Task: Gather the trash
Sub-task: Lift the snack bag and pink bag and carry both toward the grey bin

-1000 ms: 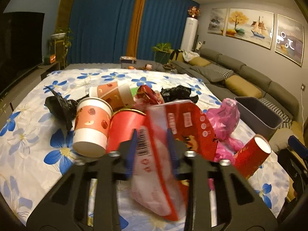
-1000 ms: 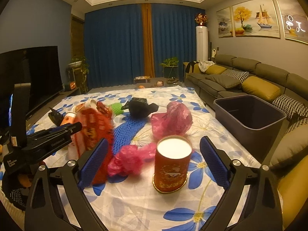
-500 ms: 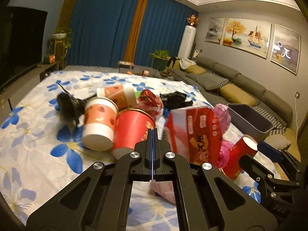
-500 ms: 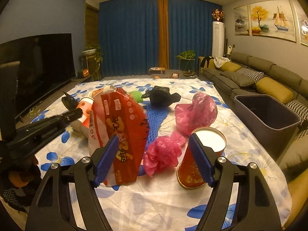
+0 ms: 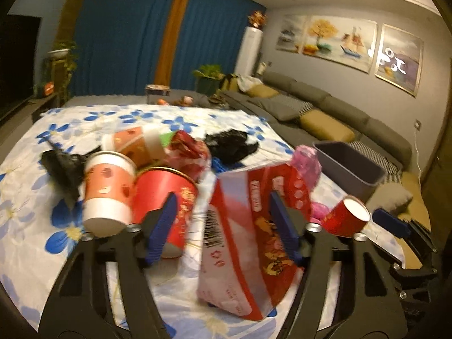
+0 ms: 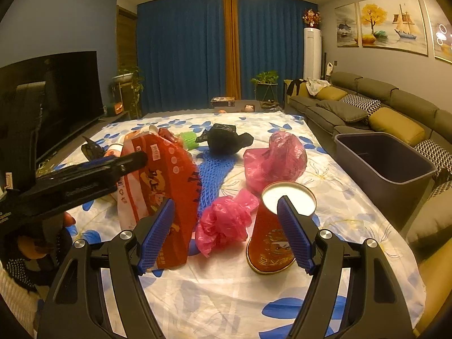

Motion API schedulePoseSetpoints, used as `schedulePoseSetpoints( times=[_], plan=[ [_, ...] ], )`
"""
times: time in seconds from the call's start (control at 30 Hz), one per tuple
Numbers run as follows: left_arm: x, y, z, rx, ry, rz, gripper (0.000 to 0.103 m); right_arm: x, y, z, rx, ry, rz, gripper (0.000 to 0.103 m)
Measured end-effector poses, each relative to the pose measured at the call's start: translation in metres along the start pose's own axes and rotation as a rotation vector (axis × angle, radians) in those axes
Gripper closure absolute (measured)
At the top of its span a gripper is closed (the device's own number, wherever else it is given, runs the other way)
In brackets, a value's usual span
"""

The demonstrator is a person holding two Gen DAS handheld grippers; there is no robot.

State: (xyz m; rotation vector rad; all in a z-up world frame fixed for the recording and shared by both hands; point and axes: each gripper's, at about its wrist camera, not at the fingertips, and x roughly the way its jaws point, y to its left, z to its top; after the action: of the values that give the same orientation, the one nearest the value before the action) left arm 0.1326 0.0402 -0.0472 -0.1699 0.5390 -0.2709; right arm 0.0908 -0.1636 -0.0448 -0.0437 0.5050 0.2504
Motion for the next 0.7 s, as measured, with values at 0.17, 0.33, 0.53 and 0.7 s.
schedulePoseSetpoints(
  times=[0.17, 0.33, 0.53, 0.7],
  plan=[
    [0.017, -0.007, -0.004, 0.043, 0.073, -0.023, 0.089, 0.000, 0.000, 0.001, -0.001, 0.003, 0.009, 0.029],
    [0.012, -0.007, -0.008, 0.027, 0.056, -0.045, 0.100, 0.002, 0.000, 0.001, -0.007, 0.004, 0.013, 0.029],
    [-0.029, 0.006, -0.008, -0.065, -0.042, 0.011, 0.101, 0.006, 0.002, -0.001, -0.013, 0.014, 0.019, 0.029],
    [-0.065, 0.017, -0.009, -0.083, -0.128, 0.123, 0.101, 0.018, 0.008, 0.000, -0.025, 0.037, 0.018, 0.030]
  ],
)
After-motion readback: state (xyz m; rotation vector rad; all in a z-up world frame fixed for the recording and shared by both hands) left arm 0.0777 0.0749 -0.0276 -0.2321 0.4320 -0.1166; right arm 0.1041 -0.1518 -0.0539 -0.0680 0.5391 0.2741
